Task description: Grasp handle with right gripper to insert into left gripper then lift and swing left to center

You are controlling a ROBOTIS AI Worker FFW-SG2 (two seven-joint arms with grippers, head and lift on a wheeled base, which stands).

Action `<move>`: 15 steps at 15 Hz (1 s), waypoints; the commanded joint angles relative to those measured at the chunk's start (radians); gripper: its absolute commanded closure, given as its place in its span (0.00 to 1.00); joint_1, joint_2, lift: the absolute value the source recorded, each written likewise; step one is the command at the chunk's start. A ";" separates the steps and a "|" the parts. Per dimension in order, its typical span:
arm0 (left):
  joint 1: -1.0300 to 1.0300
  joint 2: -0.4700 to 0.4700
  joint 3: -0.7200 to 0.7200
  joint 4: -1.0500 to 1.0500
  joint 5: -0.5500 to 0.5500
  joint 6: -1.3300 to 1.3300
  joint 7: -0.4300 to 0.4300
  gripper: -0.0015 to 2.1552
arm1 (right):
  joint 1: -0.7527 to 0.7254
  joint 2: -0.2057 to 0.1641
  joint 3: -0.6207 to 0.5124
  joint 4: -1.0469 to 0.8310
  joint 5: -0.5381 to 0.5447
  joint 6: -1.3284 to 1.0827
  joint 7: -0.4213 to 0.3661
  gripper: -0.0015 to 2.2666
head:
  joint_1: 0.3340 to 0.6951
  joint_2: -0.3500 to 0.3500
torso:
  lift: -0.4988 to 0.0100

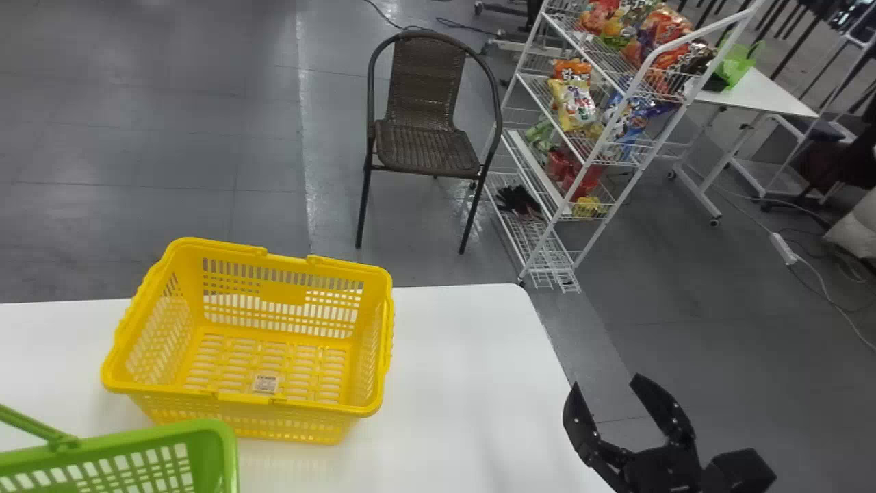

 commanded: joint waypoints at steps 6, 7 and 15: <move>-0.098 -0.079 -0.256 -0.017 -0.027 0.010 0.135 0.91 | 0.012 0.001 -0.008 -0.002 -0.002 -0.003 0.000 0.05 | 1.00 0.00 | 0.98; -0.109 -0.082 -0.286 -0.014 -0.031 0.010 0.158 0.91 | 0.012 0.001 -0.008 -0.002 0.000 -0.003 0.000 0.05 | 1.00 0.00 | 0.98; -0.187 -0.129 -0.516 0.043 -0.103 0.010 0.335 0.91 | 0.014 0.003 -0.002 0.000 -0.003 -0.031 0.006 0.05 | 1.00 0.00 | 0.98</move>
